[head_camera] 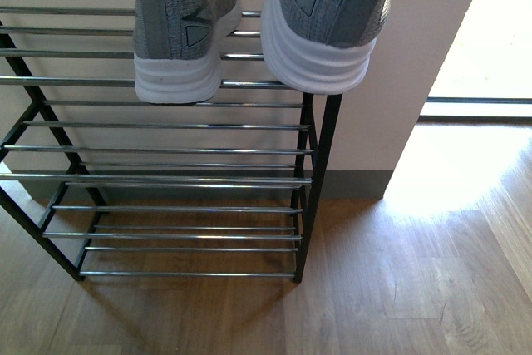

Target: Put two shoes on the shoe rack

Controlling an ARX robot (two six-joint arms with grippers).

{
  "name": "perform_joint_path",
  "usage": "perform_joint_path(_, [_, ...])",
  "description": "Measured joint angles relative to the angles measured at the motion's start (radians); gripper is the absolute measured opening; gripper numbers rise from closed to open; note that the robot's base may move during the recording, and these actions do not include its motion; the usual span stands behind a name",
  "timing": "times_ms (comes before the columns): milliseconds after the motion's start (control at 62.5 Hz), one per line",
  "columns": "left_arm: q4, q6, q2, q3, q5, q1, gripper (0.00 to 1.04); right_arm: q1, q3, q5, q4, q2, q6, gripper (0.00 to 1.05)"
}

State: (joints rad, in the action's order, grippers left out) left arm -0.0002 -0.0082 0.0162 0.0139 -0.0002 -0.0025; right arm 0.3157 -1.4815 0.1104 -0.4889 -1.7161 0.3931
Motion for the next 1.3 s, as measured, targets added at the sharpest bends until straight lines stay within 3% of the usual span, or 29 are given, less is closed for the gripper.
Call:
perform_joint_path(863, [0.000, 0.000, 0.000, 0.000, 0.000, 0.000, 0.95, -0.042, -0.147, 0.006, -0.012, -0.187, 0.087, 0.03])
perform_joint_path(1295, [0.000, 0.000, 0.000, 0.000, 0.000, 0.000, 0.95, -0.010, -0.153, -0.037, -0.008, -0.175, 0.093, 0.03])
